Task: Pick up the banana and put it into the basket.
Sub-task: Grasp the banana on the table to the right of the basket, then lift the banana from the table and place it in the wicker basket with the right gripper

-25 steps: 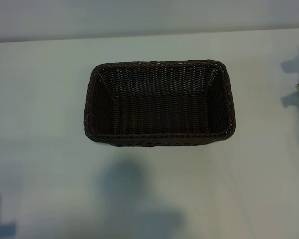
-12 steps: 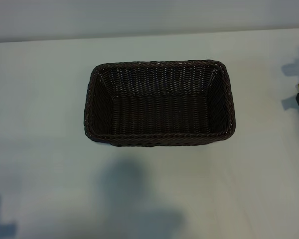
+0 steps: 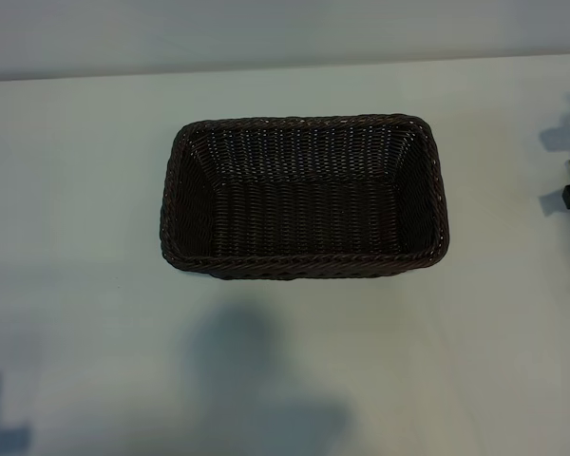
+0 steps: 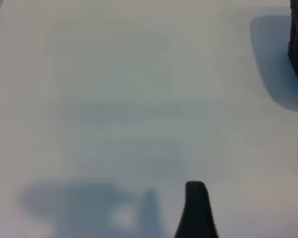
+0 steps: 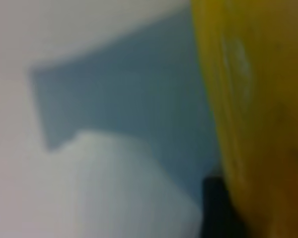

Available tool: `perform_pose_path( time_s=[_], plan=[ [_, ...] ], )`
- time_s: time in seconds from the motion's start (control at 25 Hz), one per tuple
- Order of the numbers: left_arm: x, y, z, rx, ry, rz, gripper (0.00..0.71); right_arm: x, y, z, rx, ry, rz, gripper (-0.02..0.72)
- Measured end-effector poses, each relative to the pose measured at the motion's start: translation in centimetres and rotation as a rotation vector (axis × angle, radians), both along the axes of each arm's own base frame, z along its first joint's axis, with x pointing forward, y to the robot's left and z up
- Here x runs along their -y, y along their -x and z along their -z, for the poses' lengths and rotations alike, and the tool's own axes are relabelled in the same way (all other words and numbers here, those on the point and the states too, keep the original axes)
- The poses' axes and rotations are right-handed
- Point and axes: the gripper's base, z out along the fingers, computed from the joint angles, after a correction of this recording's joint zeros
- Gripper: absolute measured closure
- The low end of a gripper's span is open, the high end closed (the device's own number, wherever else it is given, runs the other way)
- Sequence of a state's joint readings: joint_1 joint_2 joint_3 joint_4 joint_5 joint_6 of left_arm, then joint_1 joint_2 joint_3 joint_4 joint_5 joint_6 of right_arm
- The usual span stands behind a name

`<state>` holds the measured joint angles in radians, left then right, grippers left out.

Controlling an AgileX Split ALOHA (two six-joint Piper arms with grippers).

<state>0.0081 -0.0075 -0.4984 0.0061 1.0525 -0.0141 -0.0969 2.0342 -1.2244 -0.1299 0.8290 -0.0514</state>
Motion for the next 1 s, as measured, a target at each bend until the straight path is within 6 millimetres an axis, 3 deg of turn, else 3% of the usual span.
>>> perform_pose_path(
  time_s=[0.28, 0.52, 0.64, 0.8, 1.0],
  plan=[
    [0.0, 0.0, 0.0, 0.000, 0.000, 0.000, 0.142, 0.1, 0.2, -1.1, -0.002, 0.019, 0.000, 0.285],
    [0.0, 0.0, 0.0, 0.000, 0.000, 0.000, 0.142, 0.0, -0.1, -8.2, 0.091, 0.009, 0.036, 0.285],
    [0.0, 0.0, 0.0, 0.000, 0.000, 0.000, 0.142, -0.2, 0.1, -10.7, 0.100, -0.016, 0.053, 0.285],
    [0.0, 0.0, 0.0, 0.000, 0.000, 0.000, 0.142, -1.0, 0.3, -11.3, 0.074, -0.038, 0.019, 0.285],
    [0.0, 0.0, 0.0, 0.000, 0.000, 0.000, 0.142, -3.6, 0.2, -11.3, 0.066, -0.049, -0.055, 0.285]
  ],
)
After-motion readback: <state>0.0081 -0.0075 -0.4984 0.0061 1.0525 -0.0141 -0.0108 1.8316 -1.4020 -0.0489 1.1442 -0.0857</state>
